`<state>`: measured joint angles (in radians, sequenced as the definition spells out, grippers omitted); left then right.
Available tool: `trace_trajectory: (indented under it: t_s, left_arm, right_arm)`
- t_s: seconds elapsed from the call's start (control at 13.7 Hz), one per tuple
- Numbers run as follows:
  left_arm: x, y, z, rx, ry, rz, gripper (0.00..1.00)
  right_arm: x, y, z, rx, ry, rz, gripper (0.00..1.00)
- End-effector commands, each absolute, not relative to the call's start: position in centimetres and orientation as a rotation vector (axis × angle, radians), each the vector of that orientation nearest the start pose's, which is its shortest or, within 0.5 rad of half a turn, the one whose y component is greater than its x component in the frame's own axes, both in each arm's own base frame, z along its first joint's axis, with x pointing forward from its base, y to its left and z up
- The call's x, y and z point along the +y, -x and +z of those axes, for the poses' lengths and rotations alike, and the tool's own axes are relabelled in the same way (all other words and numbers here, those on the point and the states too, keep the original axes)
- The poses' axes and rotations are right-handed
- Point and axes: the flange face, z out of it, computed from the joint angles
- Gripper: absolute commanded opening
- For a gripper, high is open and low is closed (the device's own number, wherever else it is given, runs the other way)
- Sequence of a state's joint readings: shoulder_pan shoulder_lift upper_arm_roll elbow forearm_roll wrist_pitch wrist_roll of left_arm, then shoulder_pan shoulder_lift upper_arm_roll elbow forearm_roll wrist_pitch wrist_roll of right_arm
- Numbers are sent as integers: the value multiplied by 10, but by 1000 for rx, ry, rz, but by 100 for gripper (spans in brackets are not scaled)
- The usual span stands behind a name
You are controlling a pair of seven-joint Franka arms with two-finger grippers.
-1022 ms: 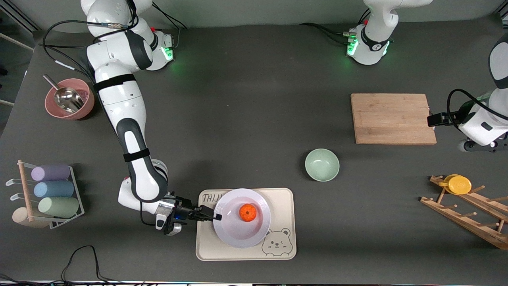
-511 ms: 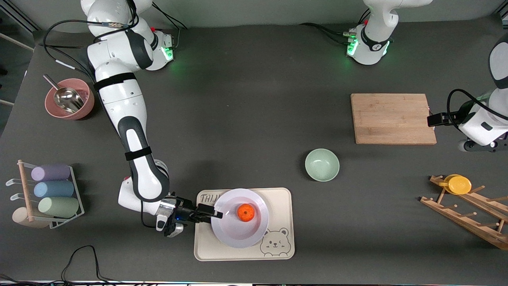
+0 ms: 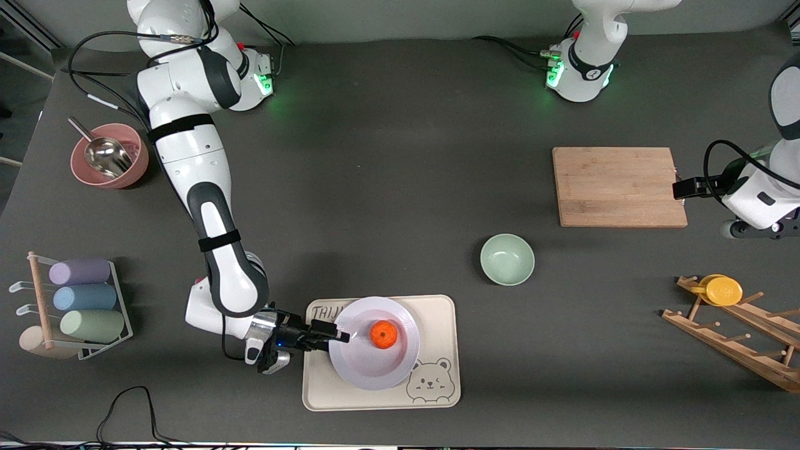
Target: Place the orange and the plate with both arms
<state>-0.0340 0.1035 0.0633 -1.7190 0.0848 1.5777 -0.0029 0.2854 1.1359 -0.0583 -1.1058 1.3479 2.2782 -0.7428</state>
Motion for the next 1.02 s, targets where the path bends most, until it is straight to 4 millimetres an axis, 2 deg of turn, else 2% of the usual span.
trace_trajectory:
  t_s: [0.0, 0.95]
  left_arm:
    - [23, -561, 502, -53, 3038, 361, 100]
    - [25, -562, 501, -43, 3039, 364, 100]
  right_arm:
    - [210, -749, 130, -96, 2232, -340, 100]
    - [209, -754, 152, -106, 2290, -318, 100]
